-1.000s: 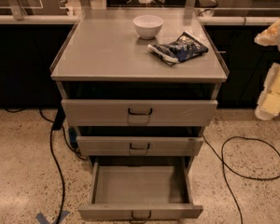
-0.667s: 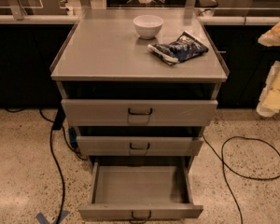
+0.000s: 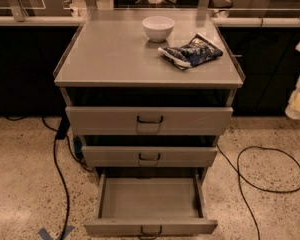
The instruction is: Close bottom drawer
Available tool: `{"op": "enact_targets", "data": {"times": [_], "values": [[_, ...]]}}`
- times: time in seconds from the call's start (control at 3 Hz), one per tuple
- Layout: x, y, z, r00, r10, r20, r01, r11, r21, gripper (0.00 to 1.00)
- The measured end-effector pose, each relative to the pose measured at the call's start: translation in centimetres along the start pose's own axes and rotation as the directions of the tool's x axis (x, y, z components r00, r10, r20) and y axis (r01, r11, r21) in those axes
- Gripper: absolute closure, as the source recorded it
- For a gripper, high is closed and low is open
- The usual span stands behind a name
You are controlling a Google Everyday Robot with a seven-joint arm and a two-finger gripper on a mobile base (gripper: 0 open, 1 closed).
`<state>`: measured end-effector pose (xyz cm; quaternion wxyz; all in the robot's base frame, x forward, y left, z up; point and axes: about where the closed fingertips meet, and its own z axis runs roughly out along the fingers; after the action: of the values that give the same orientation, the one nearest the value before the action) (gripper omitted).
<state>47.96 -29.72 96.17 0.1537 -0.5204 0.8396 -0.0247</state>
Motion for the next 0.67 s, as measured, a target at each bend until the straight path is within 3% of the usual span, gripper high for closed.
{"op": "enact_targets", "data": {"times": [0.33,0.67], "values": [[1.86,-2.40,0.41,0.998,0.063,0.009,-0.063,0.9980,0.002,0.00],[1.86,-2.40,0.41,0.998,0.063,0.009,-0.063,0.9980,0.002,0.00]]}}
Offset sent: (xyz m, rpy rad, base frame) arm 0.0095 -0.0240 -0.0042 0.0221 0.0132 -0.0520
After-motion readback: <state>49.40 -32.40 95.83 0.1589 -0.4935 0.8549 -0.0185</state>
